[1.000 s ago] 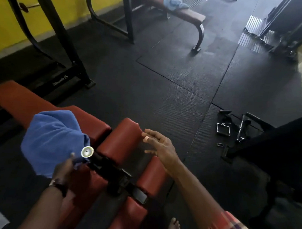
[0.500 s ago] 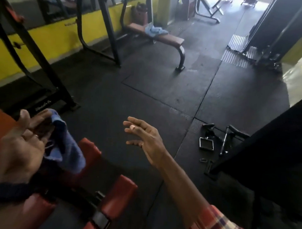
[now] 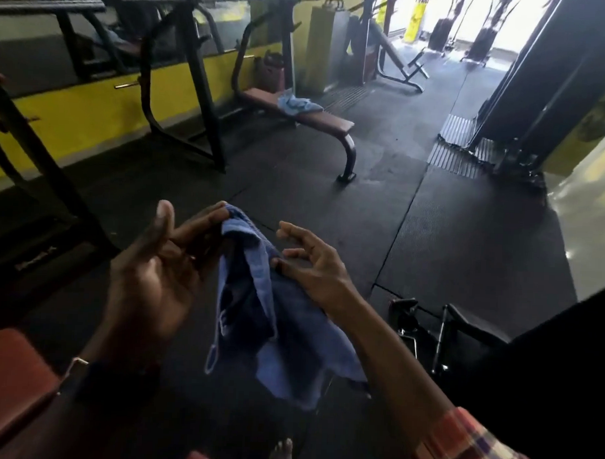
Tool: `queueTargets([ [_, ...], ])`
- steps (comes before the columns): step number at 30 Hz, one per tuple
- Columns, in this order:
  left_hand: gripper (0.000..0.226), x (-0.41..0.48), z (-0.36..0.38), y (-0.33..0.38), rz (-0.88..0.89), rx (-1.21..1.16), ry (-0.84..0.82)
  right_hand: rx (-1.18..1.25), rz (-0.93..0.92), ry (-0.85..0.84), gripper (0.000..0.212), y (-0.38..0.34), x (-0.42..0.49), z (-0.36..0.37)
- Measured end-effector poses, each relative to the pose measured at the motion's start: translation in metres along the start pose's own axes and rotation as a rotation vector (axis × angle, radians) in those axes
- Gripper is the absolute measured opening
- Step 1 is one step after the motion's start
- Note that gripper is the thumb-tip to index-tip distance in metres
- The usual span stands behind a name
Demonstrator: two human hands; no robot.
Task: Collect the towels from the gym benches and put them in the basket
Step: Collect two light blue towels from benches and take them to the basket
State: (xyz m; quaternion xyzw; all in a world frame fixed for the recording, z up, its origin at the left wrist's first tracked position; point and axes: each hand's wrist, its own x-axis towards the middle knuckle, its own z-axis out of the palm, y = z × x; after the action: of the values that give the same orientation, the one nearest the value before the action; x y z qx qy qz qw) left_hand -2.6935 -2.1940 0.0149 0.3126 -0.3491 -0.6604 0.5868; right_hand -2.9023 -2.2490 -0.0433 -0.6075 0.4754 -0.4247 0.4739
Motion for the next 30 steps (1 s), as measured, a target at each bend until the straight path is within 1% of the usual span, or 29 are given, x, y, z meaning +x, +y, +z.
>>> queueTargets([
  [2, 0.07, 0.039, 0.022, -0.002, -0.035, -0.004, -0.017, -0.016, 0.008, 0.055, 0.035, 0.004, 0.035, -0.019],
  [4, 0.071, 0.081, 0.036, -0.004, -0.035, -0.005, -0.008, -0.024, 0.023, 0.121, 0.019, 0.003, 0.069, -0.038],
  [7, 0.071, 0.148, 0.056, -0.003, -0.025, -0.018, -0.02, 0.003, 0.015, 0.188, 0.021, -0.002, 0.124, -0.073],
  [10, 0.071, 0.202, 0.065, -0.003, -0.051, -0.031, -0.053, 0.061, -0.013, 0.206, 0.02, -0.006, 0.17, -0.099],
  [12, 0.071, 0.248, 0.067, -0.007, -0.064, 0.022, -0.072, 0.093, -0.025, 0.22, 0.02, -0.002, 0.21, -0.116],
  [14, 0.071, 0.295, 0.067, -0.012, -0.055, 0.049, -0.085, 0.155, -0.03, 0.224, 0.016, 0.004, 0.253, -0.134],
  [18, 0.067, 0.393, 0.072, -0.022, -0.043, 0.1, -0.067, 0.202, -0.052, 0.236, 0.013, 0.018, 0.35, -0.168],
  [21, 0.066, 0.471, 0.076, -0.021, -0.022, 0.16, 0.0, 0.26, -0.056, 0.197, 0.009, 0.023, 0.434, -0.188],
  [24, 0.062, 0.528, 0.076, -0.018, 0.074, 0.283, 0.114, 0.277, -0.08, 0.152, 0.012, 0.019, 0.502, -0.199],
  [26, 0.059, 0.564, 0.073, -0.015, 0.104, 0.319, 0.167, 0.269, -0.084, 0.157, 0.011, 0.019, 0.544, -0.201],
  [28, 0.052, 0.604, 0.062, -0.01, 0.123, 0.32, 0.25, 0.305, -0.083, 0.149, 0.012, 0.021, 0.591, -0.197],
  [30, 0.039, 0.643, 0.047, -0.006, 0.134, 0.277, 0.284, 0.332, -0.089, 0.132, 0.018, 0.029, 0.63, -0.193],
])
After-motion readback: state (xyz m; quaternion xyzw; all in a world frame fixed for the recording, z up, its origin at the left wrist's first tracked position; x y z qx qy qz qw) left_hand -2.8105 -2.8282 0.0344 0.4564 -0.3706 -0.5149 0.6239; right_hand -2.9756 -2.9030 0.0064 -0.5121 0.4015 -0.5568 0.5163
